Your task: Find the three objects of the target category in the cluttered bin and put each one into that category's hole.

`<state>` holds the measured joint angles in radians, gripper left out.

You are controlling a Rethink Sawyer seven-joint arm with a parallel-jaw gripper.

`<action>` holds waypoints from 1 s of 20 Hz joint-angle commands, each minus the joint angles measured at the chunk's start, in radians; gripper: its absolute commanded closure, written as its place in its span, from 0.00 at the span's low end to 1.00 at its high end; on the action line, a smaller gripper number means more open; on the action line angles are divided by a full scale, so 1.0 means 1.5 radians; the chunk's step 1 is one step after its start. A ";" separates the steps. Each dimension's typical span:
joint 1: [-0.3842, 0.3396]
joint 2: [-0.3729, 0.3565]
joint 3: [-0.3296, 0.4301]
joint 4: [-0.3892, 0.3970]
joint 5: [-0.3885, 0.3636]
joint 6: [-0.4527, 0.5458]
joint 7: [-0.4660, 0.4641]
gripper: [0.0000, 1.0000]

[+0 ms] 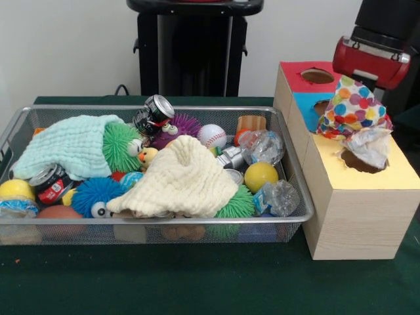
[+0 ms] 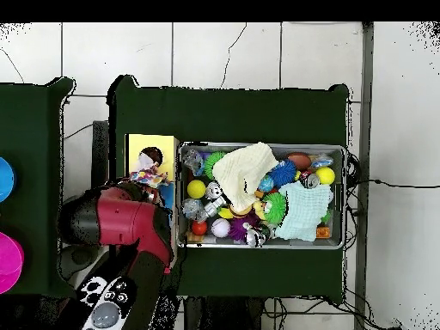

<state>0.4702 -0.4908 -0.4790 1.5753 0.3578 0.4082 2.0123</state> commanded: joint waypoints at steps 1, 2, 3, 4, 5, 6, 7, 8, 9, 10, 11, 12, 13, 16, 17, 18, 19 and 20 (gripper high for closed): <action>-0.010 -0.021 0.039 -0.016 -0.065 -0.012 0.028 1.00; -0.023 -0.021 0.051 -0.021 -0.068 -0.016 0.023 1.00; -0.046 -0.020 0.077 -0.030 -0.066 -0.010 0.012 1.00; -0.049 -0.019 0.085 -0.030 -0.069 -0.016 0.013 1.00; -0.069 -0.016 0.114 -0.036 -0.061 -0.010 0.008 1.00; -0.073 -0.016 0.127 -0.033 -0.058 -0.008 0.011 1.00; -0.069 -0.014 0.133 -0.033 -0.056 -0.001 0.019 1.00; -0.080 -0.003 0.138 -0.050 -0.055 0.011 0.015 1.00; -0.087 0.002 0.150 -0.055 -0.056 0.015 0.010 1.00; -0.094 0.006 0.161 -0.059 -0.057 0.020 0.004 1.00; -0.107 0.005 0.180 -0.051 -0.061 0.004 -0.004 1.00; -0.114 0.004 0.192 -0.047 -0.063 -0.010 -0.006 1.00; -0.126 0.005 0.213 -0.042 -0.068 -0.031 -0.013 1.00; -0.132 0.005 0.209 -0.045 -0.090 -0.051 -0.012 1.00; -0.129 0.008 0.198 -0.048 -0.099 -0.052 -0.008 1.00; -0.132 0.008 0.200 -0.049 -0.104 -0.050 -0.007 1.00; -0.138 0.009 0.205 -0.050 -0.108 -0.049 -0.008 1.00; -0.143 0.010 0.211 -0.050 -0.112 -0.048 -0.008 1.00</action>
<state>0.2911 -0.5210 -0.2969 1.5139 0.2646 0.3762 2.0123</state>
